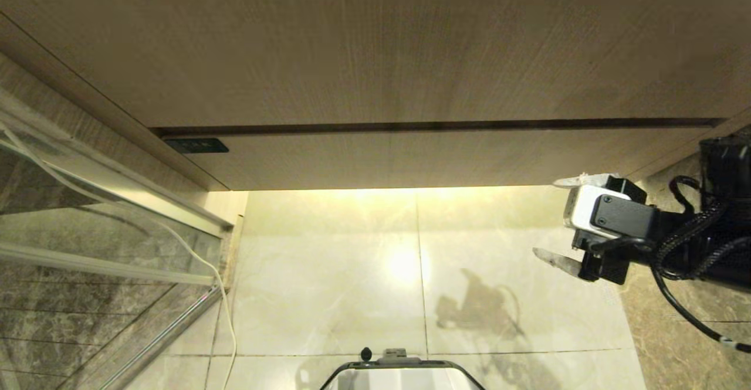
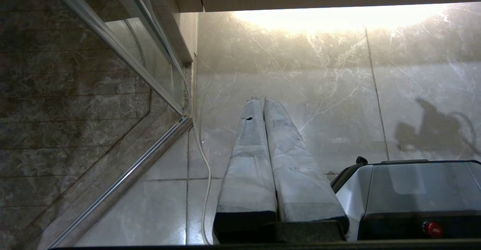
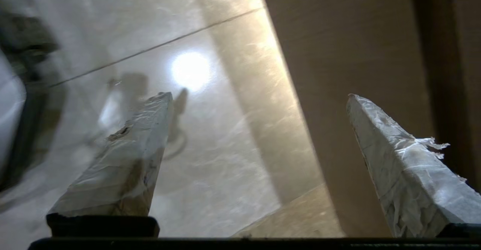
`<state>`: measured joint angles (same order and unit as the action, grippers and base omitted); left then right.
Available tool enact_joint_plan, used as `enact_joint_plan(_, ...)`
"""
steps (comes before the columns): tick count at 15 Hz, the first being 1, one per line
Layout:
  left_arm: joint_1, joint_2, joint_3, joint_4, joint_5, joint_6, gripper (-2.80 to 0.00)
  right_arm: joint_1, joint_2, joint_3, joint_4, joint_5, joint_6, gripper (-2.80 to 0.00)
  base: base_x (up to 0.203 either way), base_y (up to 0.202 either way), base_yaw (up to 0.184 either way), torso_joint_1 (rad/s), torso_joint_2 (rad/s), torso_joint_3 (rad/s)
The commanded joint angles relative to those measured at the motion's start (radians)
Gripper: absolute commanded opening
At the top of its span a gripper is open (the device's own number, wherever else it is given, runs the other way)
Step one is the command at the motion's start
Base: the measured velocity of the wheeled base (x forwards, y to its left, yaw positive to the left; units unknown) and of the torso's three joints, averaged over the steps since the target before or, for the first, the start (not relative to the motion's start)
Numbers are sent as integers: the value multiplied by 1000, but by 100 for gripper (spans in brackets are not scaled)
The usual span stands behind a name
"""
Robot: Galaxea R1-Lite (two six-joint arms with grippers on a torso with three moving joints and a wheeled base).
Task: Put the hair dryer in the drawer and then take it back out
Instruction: Pull open the drawer
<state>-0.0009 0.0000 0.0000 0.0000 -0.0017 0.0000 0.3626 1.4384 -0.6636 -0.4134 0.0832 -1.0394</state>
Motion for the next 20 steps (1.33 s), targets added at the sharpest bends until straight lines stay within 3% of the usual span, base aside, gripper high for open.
enact_joint_plan(1,-1,0,2,0,0,0,-280,3,136,26,-234,2,-25,0,0,0,0,0,0,0)
enact_joint_plan(4,-1,0,2,0,0,0,-280,5,236,27,-408,43,-31,0,0,0,0,0,0,0)
enact_joint_plan(8,-1,0,2,0,0,0,-280,4,318,-27,-492,58,-30,0,0,0,0,0,0,0)
enact_joint_plan(20,-1,0,2,0,0,0,-280,-48,496,-188,-608,65,-5,0,0,0,0,0,0,0)
